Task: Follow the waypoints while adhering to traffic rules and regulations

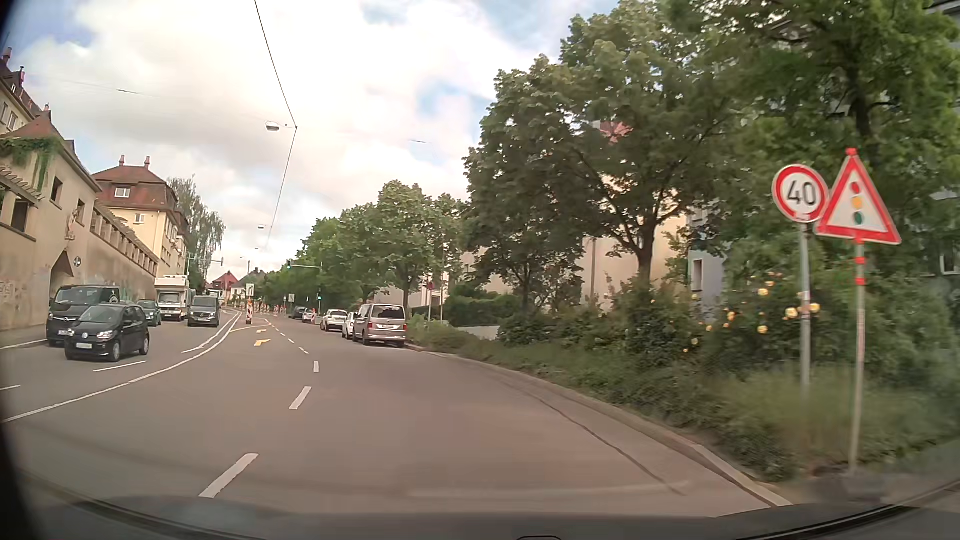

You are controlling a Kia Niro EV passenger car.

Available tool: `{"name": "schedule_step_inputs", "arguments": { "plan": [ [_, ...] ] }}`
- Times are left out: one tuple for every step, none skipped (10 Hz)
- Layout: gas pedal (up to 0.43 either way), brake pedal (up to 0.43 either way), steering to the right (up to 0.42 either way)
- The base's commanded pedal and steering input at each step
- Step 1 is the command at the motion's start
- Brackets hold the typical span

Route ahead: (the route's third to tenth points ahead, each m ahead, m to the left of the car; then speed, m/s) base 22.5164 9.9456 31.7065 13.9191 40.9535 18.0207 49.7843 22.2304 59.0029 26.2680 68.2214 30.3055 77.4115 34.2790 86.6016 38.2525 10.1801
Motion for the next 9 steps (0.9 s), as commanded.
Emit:
{"name": "schedule_step_inputs", "arguments": {
  "plan": [
    [0.157, 0.000, -0.116],
    [0.157, 0.000, -0.115],
    [0.157, 0.000, -0.108],
    [0.157, 0.000, -0.105],
    [0.157, 0.000, -0.105],
    [0.157, 0.000, -0.103],
    [0.157, 0.000, -0.102],
    [0.157, 0.000, -0.102],
    [0.157, 0.000, -0.099]
  ]
}}
